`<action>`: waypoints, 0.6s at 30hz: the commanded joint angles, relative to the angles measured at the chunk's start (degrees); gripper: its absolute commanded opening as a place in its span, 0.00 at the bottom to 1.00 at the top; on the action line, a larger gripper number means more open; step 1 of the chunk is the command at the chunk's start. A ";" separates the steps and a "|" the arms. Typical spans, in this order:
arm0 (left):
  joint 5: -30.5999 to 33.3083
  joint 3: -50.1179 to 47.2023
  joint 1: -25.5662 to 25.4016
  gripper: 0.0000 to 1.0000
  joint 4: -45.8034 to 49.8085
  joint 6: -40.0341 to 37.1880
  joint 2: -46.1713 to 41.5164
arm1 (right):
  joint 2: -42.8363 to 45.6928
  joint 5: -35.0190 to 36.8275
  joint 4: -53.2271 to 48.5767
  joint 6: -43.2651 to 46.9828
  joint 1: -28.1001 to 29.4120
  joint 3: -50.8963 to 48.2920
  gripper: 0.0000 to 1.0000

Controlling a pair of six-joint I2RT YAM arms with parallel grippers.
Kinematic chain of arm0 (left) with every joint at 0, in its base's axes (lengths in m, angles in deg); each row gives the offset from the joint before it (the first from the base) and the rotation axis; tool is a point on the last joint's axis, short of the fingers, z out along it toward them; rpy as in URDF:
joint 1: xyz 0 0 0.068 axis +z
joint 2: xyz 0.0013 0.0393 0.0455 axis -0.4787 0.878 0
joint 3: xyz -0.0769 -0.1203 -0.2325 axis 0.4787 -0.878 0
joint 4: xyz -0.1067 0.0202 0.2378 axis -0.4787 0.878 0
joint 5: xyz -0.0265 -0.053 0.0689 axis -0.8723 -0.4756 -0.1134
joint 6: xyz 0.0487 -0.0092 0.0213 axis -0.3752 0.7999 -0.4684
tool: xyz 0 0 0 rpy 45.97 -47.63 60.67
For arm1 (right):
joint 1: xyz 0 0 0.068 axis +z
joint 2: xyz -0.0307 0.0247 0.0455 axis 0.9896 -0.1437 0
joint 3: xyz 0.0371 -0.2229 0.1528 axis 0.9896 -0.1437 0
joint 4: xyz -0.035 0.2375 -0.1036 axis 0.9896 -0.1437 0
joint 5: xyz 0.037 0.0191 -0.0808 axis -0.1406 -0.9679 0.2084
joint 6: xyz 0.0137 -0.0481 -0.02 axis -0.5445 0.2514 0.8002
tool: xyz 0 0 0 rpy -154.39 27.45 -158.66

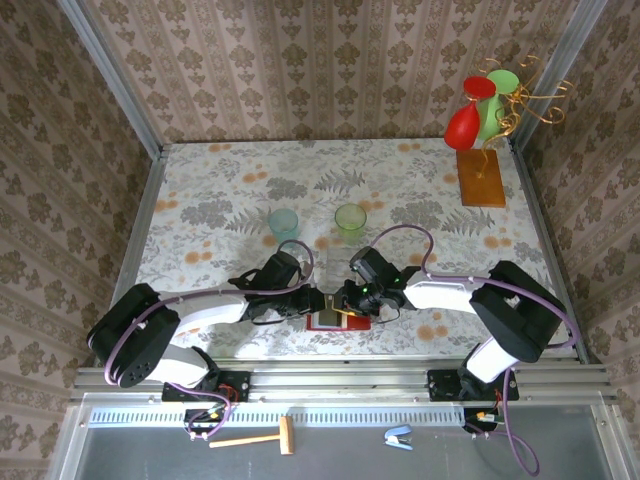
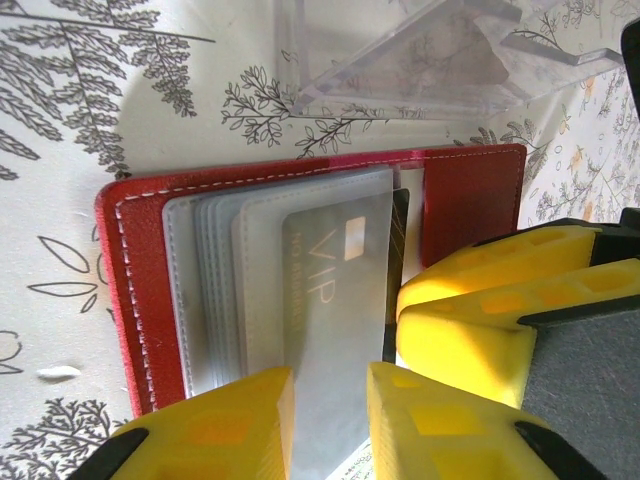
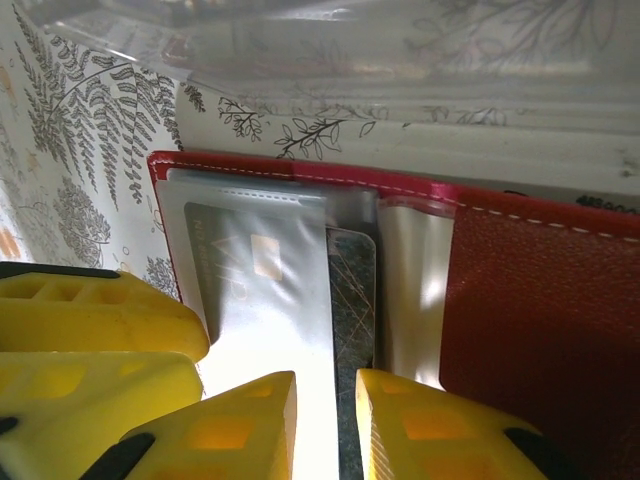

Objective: Take the credit cards out of the card holder

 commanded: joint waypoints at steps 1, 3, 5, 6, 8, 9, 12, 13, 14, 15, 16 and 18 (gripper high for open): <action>0.46 -0.94 0.34 0.26 0.50 0.88 0.55 | 1.02 2.10 -4.10 1.59 -0.08 1.25 0.23; 0.46 -0.97 0.34 0.26 0.54 0.92 0.46 | 1.59 2.38 -4.08 1.70 -0.02 1.33 0.23; 0.46 -0.95 0.34 0.26 0.55 1.05 0.37 | 2.37 2.66 -4.19 1.95 -0.04 1.42 0.23; 0.46 -0.95 0.35 0.26 0.63 1.03 0.30 | 2.80 2.79 -4.27 2.06 -0.04 1.49 0.23; 0.67 -0.88 0.40 0.26 0.86 1.05 -0.02 | 3.64 2.90 -4.58 2.33 -0.04 1.58 0.23; 0.93 -0.95 0.36 0.26 1.00 1.13 -0.31 | 4.09 2.99 -4.71 2.43 -0.02 1.53 0.23; 1.41 -0.65 0.38 0.26 1.40 1.17 -1.85 | 5.17 2.99 -4.89 2.60 -0.04 1.36 0.23; 1.42 -0.31 0.39 0.26 1.79 1.02 -2.16 | 5.37 3.01 -4.89 2.62 -0.14 1.28 0.23; 1.35 -0.02 0.38 0.26 2.13 0.79 -2.37 | 5.40 2.96 -4.84 2.65 -0.11 1.17 0.23; 1.17 0.18 0.33 0.26 2.23 0.76 -2.51 | 5.41 2.86 -4.72 2.70 -0.09 1.07 0.22; 1.01 0.32 0.25 0.26 2.20 0.79 -2.47 | 5.33 2.72 -4.44 2.78 -0.13 1.01 0.22; 0.64 0.45 0.14 0.26 1.69 0.95 -2.23 | 4.61 1.75 -3.40 2.87 -0.09 0.97 0.21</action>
